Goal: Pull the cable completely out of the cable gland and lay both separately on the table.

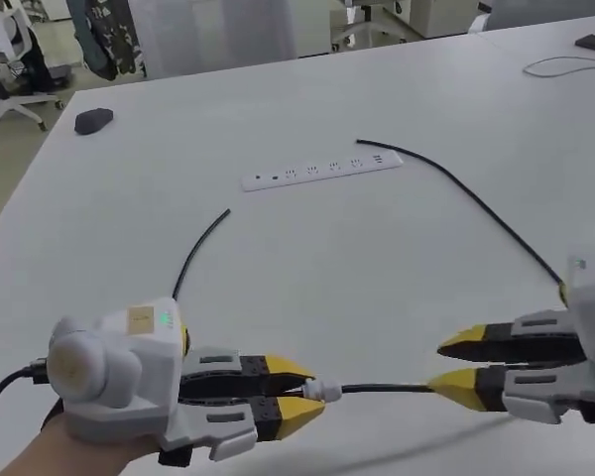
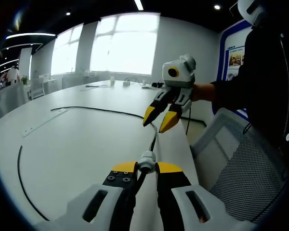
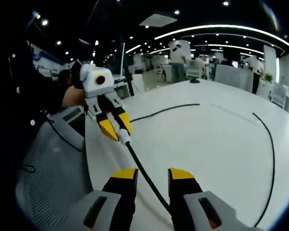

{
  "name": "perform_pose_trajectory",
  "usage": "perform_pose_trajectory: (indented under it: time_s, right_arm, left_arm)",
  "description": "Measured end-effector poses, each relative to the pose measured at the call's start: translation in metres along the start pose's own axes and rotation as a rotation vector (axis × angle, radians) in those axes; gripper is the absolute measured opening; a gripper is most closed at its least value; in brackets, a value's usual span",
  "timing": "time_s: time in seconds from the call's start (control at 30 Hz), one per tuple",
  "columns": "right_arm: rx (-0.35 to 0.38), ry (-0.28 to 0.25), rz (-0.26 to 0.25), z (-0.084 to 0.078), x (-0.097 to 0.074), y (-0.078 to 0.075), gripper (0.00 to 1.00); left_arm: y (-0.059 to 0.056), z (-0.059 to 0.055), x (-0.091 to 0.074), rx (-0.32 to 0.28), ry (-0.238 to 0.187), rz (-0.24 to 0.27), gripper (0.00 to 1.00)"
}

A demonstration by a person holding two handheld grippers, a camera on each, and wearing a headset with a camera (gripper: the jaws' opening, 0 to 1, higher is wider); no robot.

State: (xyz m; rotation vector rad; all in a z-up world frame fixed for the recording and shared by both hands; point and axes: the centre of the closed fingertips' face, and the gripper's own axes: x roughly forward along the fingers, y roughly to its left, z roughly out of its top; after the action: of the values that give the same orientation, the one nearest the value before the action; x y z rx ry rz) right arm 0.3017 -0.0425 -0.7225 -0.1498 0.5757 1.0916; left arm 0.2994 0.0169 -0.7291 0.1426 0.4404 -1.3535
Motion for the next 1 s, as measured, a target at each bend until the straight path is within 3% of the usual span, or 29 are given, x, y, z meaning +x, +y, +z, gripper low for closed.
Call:
perform_pose_trajectory:
  time_s: [0.13,0.27,0.4,0.57,0.87,0.93,1.0]
  right_arm:
    - [-0.116,0.050,0.070,0.012,0.021,0.022,0.21]
    - [-0.212,0.118,0.104,0.008,0.035,0.028,0.17]
    - [-0.267,0.155,0.125,0.004,0.042,0.032,0.14]
    - [-0.348,0.194,0.139,-0.001,0.044,0.031,0.00]
    - [-0.410,0.209,0.154,-0.008,0.042,0.033,0.00]
    - [-0.420,0.214,0.146,-0.010,0.039,0.030,0.00]
    - [-0.419,0.224,0.149,-0.015,0.035,0.027,0.00]
  left_arm:
    - [-0.002,0.001,0.000,0.009,0.003,-0.005,0.15]
    - [-0.003,0.002,0.000,0.024,0.008,-0.008,0.15]
    - [-0.005,0.003,0.001,0.036,0.013,-0.012,0.15]
    - [-0.009,0.005,0.003,0.054,0.021,-0.027,0.15]
    - [-0.011,0.000,0.006,0.074,0.039,-0.041,0.15]
    - [-0.010,0.000,0.006,0.103,0.045,-0.029,0.15]
    - [-0.009,-0.001,0.005,0.076,0.041,-0.038,0.15]
